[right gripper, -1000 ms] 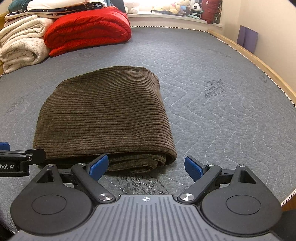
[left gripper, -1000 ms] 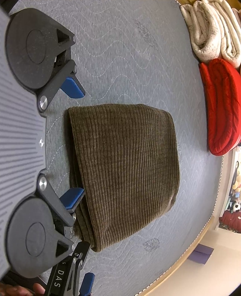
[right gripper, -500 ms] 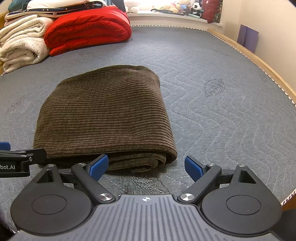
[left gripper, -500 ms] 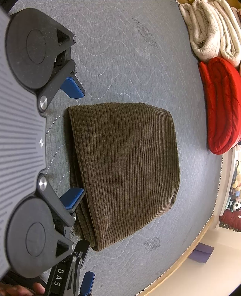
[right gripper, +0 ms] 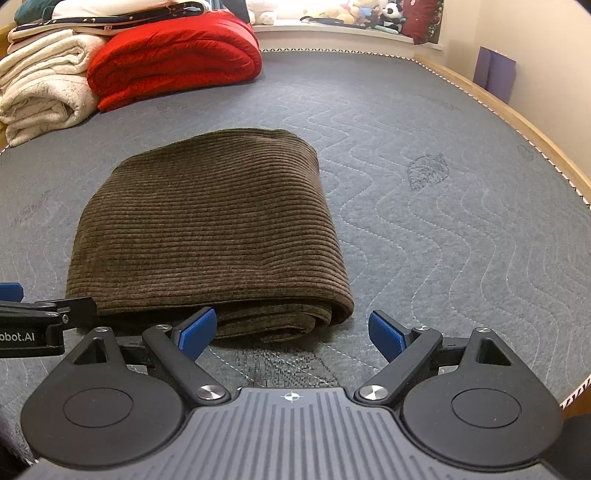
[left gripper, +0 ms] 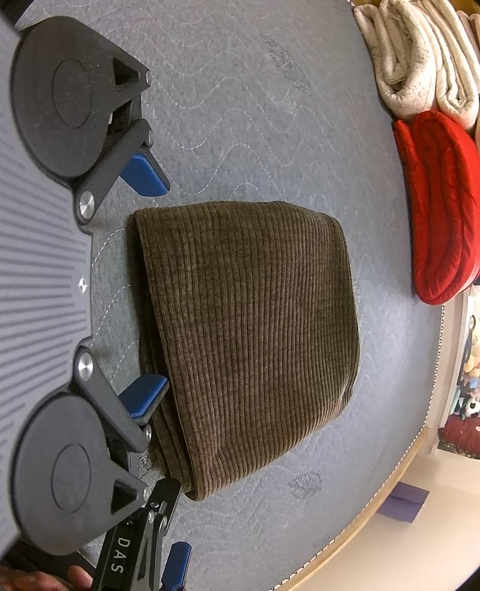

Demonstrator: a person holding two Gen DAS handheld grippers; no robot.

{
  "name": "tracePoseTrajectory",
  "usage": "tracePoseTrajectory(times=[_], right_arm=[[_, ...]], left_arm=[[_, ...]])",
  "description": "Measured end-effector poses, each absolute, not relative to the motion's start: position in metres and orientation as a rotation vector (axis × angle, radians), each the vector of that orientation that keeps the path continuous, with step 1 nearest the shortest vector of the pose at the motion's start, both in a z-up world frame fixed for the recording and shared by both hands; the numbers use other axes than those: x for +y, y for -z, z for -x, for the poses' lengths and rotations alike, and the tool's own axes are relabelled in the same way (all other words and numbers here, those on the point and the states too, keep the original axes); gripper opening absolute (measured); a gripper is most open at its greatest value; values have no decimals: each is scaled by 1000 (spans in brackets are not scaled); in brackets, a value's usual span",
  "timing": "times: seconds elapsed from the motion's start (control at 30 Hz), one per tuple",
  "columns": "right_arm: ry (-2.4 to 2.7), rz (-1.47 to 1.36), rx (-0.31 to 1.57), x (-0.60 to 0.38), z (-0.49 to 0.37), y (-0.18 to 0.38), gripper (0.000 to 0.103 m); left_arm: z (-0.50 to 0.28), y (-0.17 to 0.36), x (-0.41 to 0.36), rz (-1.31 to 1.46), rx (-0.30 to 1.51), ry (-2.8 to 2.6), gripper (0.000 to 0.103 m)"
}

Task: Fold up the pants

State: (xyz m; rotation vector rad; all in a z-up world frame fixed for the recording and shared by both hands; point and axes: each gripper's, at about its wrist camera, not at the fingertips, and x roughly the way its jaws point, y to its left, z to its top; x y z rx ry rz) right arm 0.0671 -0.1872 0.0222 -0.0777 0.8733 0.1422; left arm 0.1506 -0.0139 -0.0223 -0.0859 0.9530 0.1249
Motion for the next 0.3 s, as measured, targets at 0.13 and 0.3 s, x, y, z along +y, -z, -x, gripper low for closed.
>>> tracePoseTrajectory(times=[0.13, 0.3], right_arm=[[-140, 76, 872, -187, -67, -23, 90], [-140, 76, 873, -187, -66, -23, 90]], left_arm=[[-150, 21, -13, 84, 946, -124, 103], [-149, 20, -14, 83, 932, -127, 103]])
